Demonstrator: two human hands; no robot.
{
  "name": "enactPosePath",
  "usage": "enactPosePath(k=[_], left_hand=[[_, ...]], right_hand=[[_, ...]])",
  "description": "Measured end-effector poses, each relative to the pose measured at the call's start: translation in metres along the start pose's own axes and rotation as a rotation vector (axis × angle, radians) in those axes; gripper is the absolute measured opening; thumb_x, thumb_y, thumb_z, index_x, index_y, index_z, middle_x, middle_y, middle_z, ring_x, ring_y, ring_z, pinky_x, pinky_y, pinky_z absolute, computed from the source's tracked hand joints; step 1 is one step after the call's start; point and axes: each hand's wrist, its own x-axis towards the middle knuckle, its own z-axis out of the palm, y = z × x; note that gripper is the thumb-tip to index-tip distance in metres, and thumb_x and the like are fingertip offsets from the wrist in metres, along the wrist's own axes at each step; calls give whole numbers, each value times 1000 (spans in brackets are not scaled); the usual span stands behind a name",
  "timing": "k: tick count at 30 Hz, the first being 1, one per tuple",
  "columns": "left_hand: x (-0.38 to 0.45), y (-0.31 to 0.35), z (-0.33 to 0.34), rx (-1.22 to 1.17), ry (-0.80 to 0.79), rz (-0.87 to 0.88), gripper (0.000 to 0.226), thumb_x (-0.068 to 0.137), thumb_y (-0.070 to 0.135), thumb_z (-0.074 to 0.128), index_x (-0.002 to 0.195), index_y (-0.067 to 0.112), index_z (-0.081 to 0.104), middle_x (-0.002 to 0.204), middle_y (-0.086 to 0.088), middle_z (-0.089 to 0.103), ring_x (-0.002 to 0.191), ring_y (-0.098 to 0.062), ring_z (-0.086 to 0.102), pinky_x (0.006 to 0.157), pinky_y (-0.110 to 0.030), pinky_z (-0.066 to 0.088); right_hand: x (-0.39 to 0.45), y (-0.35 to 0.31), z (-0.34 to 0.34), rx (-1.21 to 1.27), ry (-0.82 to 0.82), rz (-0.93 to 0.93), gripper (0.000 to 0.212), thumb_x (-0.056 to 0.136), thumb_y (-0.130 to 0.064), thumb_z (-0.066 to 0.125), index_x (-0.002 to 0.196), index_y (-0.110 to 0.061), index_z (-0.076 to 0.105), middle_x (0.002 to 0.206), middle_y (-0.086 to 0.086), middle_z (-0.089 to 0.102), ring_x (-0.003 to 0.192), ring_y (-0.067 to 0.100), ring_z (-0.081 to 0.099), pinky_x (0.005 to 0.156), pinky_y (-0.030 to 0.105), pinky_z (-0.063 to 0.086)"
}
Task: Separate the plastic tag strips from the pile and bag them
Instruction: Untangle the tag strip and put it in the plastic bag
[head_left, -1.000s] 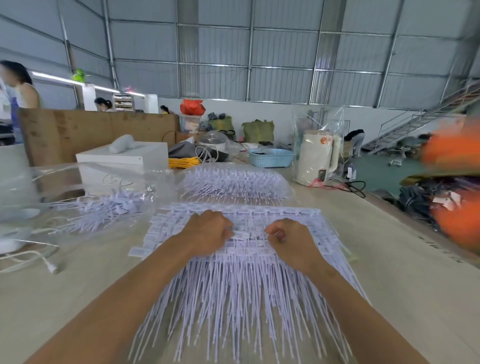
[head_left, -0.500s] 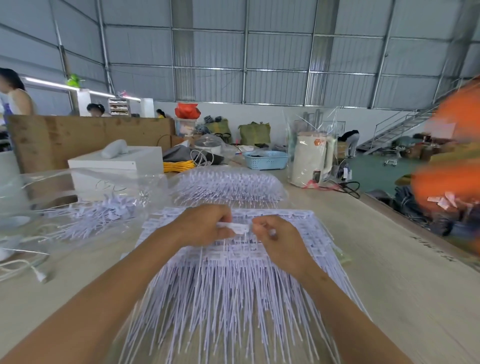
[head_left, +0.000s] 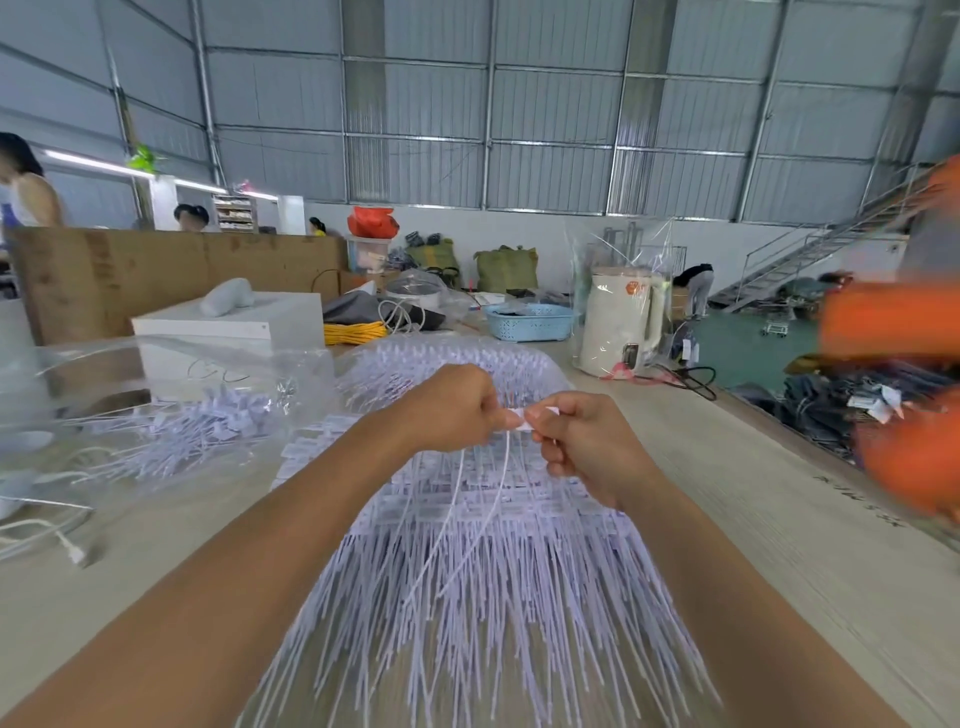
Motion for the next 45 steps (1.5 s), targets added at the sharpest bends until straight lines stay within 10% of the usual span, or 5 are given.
enactPosePath(k=[20, 25, 31, 35, 45], left_hand=[[5, -2, 5, -476, -163, -305, 35, 93, 9, 50, 58, 11, 49, 33, 6, 40, 31, -6, 29, 40, -18, 18], [7, -1, 9, -465, -131, -316, 35, 91, 13, 53, 56, 12, 51, 35, 5, 42, 42, -11, 31, 40, -18, 19], [0, -5, 12, -463, -242, -196, 41, 93, 17, 53, 52, 15, 51, 40, 5, 47, 37, -7, 36, 43, -19, 23], [2, -13, 11, -368, -177, -192, 35, 97, 30, 50, 69, 11, 59, 53, 0, 55, 45, -13, 50, 45, -21, 31], [7, -10, 11, -314, -122, -31, 32, 95, 15, 50, 64, 19, 51, 63, 1, 51, 55, -11, 43, 53, -23, 35]], right_hand=[[22, 33, 0, -668, 138, -855, 10, 76, 10, 65, 74, 1, 68, 72, 8, 58, 65, 2, 44, 64, 4, 35], [27, 37, 3, -595, 162, -662, 10, 77, 5, 67, 76, -4, 71, 71, -17, 53, 69, -4, 50, 66, 7, 36], [33, 39, -15, -658, 359, -336, 16, 88, -7, 59, 76, 5, 60, 70, 14, 54, 65, 20, 46, 59, 27, 33], [26, 28, -8, -36, 102, -54, 24, 88, -18, 64, 73, -12, 45, 57, -1, 35, 43, 8, 32, 40, 19, 29], [18, 21, 3, -67, -272, -81, 9, 90, -11, 60, 90, -2, 55, 63, 2, 55, 43, 4, 30, 39, 16, 26]])
